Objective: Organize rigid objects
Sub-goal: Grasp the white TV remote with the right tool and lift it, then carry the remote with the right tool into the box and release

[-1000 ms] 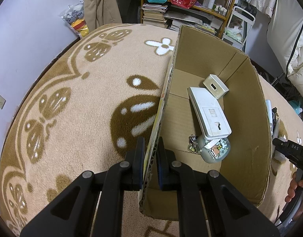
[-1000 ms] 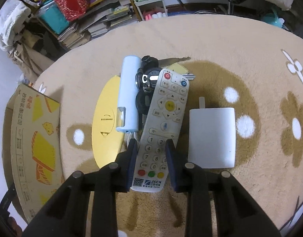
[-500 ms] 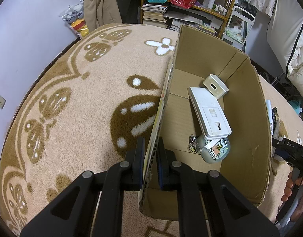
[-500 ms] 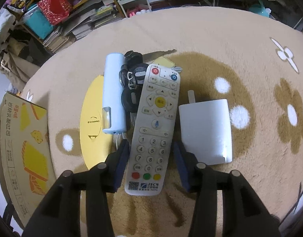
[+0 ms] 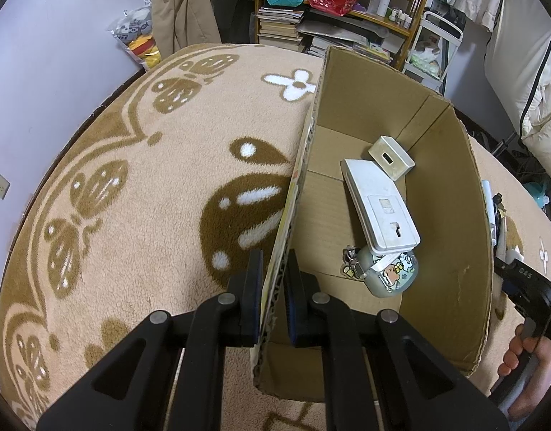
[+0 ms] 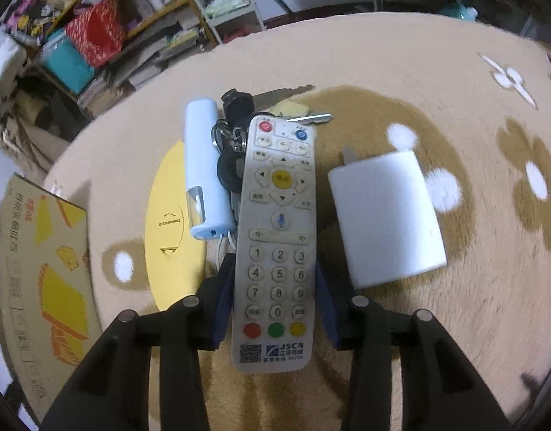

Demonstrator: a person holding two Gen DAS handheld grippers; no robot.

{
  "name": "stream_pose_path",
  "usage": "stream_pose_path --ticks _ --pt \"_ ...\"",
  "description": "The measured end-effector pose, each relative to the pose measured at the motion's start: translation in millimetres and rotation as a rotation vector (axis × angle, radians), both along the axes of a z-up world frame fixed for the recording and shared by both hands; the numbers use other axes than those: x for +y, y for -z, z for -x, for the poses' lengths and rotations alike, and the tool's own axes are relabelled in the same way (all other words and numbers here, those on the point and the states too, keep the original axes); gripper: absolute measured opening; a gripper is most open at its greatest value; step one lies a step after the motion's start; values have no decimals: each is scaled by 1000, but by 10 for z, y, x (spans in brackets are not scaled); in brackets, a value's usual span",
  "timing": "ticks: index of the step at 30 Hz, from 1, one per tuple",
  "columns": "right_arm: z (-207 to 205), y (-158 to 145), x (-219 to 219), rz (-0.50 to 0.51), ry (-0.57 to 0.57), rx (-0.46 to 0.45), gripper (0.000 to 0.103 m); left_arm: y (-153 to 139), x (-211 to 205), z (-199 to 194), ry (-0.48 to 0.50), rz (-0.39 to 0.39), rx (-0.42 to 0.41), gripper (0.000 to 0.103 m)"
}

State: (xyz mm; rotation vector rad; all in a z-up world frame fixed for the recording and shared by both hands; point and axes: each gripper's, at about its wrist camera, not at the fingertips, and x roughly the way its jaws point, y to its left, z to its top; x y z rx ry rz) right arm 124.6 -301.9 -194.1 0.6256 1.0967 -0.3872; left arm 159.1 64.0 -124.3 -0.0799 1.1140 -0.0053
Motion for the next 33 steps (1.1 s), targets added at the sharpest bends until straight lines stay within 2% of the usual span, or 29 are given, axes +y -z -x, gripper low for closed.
stream_pose_path --ticks 9,13,24,29,33 --pt "182 -234 -86 -101 56 -80 44 -12 12 -14 -4 -2 -1 10" --pt "160 -438 2 -108 31 -112 44 -17 -7 1 0 -9 -4 10" --pt "-128 -1075 602 -52 -215 -219 44 -17 -11 9 -1 -4 -2 10" --pt "-365 -1239 1064 51 -362 -212 44 -14 -17 8 -3 -2 -1 10" --pt "-465 -1276 1375 24 -439 -220 44 -18 -21 14 -3 2 -1 10"
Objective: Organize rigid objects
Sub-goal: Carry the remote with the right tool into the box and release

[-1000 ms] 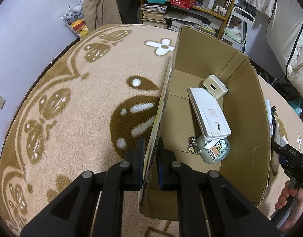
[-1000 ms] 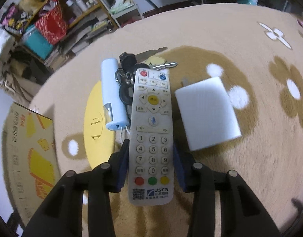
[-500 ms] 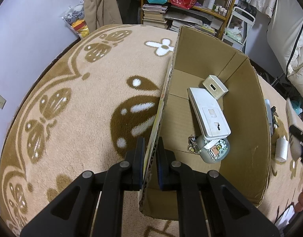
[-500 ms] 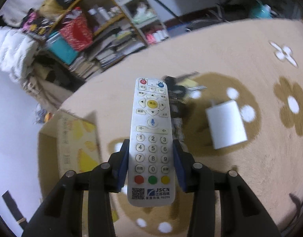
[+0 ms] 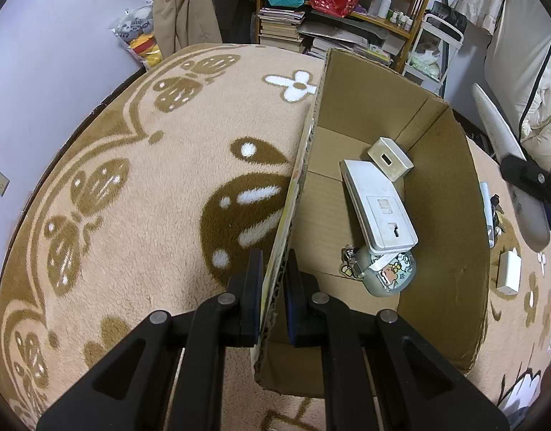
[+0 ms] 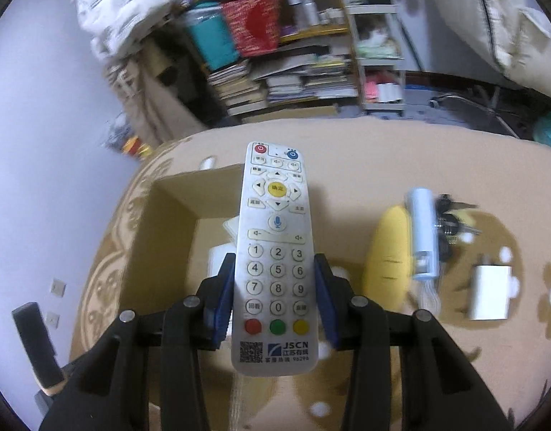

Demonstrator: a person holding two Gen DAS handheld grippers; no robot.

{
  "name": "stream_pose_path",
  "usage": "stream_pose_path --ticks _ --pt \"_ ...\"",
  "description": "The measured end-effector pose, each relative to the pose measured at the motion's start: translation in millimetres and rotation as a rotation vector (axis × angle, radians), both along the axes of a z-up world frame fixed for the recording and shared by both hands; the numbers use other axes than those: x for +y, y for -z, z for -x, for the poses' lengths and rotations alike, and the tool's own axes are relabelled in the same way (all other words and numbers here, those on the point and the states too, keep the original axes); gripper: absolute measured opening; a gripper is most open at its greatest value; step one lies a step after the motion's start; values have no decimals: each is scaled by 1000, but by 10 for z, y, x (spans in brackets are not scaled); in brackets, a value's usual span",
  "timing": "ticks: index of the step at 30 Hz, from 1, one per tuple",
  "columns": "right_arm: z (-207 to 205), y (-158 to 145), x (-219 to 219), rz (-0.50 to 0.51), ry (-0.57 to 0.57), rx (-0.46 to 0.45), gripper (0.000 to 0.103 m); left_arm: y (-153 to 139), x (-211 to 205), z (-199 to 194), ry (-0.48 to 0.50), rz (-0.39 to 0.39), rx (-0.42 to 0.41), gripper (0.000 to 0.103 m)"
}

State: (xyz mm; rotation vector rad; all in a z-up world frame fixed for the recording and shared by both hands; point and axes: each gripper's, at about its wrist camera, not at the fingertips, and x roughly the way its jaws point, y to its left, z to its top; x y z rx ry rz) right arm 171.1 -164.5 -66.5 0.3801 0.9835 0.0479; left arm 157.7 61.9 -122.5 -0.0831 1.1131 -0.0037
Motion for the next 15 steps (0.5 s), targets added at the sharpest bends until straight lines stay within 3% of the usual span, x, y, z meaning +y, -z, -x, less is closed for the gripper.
stream_pose_path --ticks 10,15 --pt "-82 84 498 6 -142 3 44 -5 2 8 -1 7 -1 10" --pt "-169 223 552 32 -132 41 44 -18 -2 11 -4 7 -3 10"
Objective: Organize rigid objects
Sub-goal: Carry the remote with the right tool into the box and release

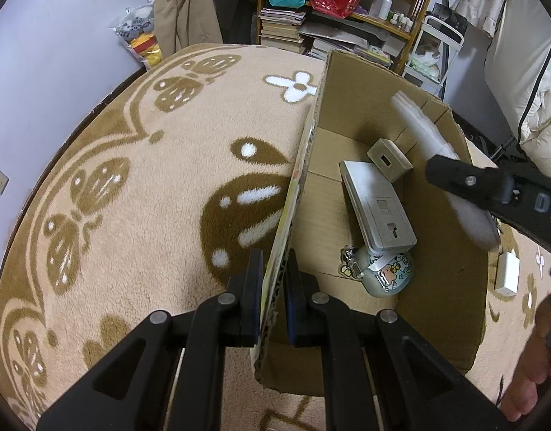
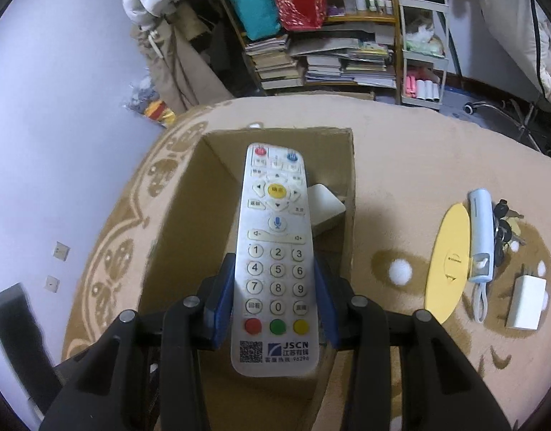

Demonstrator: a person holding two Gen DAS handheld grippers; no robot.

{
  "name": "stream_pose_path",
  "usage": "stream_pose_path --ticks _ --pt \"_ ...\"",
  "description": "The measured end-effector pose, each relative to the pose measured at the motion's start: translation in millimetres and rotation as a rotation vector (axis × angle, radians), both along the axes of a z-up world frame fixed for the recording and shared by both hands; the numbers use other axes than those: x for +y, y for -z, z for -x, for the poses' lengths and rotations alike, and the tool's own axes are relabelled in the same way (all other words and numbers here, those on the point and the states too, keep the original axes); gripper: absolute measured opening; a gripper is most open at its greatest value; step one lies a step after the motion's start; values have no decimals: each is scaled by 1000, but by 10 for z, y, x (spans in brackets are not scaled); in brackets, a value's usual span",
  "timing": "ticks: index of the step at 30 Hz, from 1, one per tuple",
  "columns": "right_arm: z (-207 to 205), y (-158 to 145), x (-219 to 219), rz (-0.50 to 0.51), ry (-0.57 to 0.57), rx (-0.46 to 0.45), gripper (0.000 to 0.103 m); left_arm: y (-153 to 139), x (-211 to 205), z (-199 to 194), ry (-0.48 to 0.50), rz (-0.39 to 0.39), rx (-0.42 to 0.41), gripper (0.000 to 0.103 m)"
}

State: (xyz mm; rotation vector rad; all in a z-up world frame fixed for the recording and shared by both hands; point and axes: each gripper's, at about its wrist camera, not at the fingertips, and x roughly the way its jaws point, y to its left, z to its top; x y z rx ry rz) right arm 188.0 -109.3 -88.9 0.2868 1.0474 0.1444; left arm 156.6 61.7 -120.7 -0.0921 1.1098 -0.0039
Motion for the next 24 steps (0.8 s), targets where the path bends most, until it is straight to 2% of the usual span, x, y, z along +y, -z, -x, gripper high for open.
stream_pose_path --ticks 3,4,5,15,16,18,24 --pt "-25 55 13 -4 -18 15 44 -2 0 3 -1 3 1 10" --pt "-44 63 1 1 -22 19 38 -8 2 5 -3 4 0 10" --pt "-45 62 8 3 -29 15 27 -14 -1 6 -1 8 -1 10" --pt "9 -90 -33 17 -72 -17 28 -13 -17 3 -1 -8 -8 10" --pt "27 -107 -29 33 -89 -24 29 -10 -19 4 -2 -16 -10 10" --pt "54 -124 -44 53 -89 -33 39 -9 -22 12 -2 -17 -16 10" --pt "134 -195 -242 23 -54 -40 64 -31 6 15 1 -6 -19 10"
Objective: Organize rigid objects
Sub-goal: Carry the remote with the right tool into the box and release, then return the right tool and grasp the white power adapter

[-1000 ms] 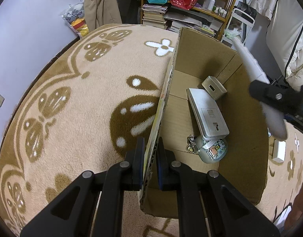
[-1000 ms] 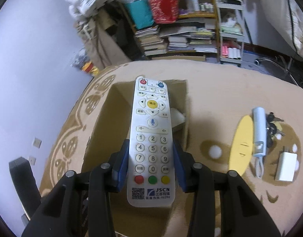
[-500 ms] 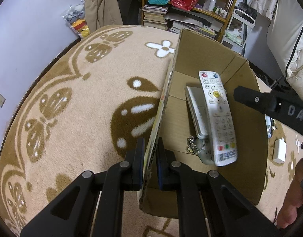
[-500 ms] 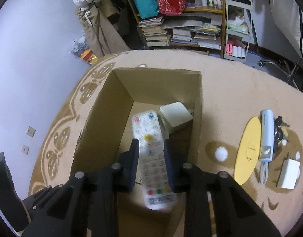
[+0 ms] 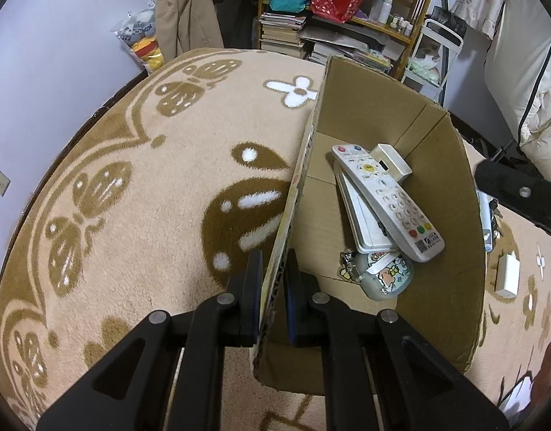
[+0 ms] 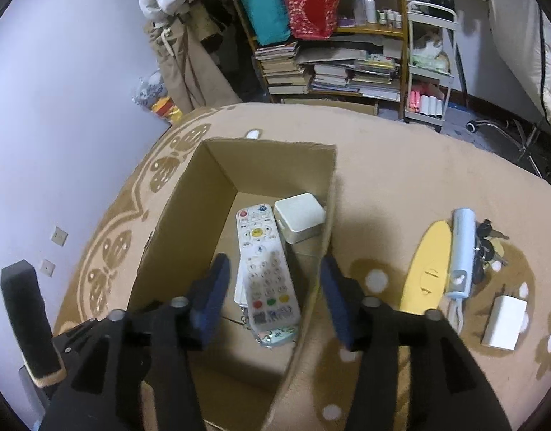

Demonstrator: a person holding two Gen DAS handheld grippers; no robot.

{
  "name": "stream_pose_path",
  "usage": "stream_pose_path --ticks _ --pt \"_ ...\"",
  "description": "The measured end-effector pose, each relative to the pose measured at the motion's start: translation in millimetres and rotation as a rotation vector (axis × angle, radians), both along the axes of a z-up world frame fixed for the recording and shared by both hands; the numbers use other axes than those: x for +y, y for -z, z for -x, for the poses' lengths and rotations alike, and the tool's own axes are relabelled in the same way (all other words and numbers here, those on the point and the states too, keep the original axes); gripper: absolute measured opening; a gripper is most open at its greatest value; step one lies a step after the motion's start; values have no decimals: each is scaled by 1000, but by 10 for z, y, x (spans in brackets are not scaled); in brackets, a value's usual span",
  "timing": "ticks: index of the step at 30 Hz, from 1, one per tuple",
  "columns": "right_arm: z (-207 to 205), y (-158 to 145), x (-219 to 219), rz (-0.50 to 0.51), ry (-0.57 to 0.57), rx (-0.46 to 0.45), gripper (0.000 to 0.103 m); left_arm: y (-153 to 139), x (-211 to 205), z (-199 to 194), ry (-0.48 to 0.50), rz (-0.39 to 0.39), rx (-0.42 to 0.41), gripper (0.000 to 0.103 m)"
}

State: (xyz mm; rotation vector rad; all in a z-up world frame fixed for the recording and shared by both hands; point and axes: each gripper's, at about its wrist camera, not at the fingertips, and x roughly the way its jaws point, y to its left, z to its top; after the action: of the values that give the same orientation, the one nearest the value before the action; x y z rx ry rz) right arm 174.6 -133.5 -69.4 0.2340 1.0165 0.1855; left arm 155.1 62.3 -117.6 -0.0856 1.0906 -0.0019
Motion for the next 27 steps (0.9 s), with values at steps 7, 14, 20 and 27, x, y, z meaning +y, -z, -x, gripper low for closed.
stream_pose_path --ticks 7,14,20,27 --pt "99 -32 -400 -8 62 -6 83 -1 -10 1 3 -8 -2 10" --pt "139 108 -997 89 194 10 94 -2 -11 1 2 -10 -2 10" --pt "194 396 -1487 138 299 63 99 -2 -8 1 1 -8 -3 10" --pt "324 728 -1853 130 398 119 99 -5 -4 -5 2 -10 -3 10"
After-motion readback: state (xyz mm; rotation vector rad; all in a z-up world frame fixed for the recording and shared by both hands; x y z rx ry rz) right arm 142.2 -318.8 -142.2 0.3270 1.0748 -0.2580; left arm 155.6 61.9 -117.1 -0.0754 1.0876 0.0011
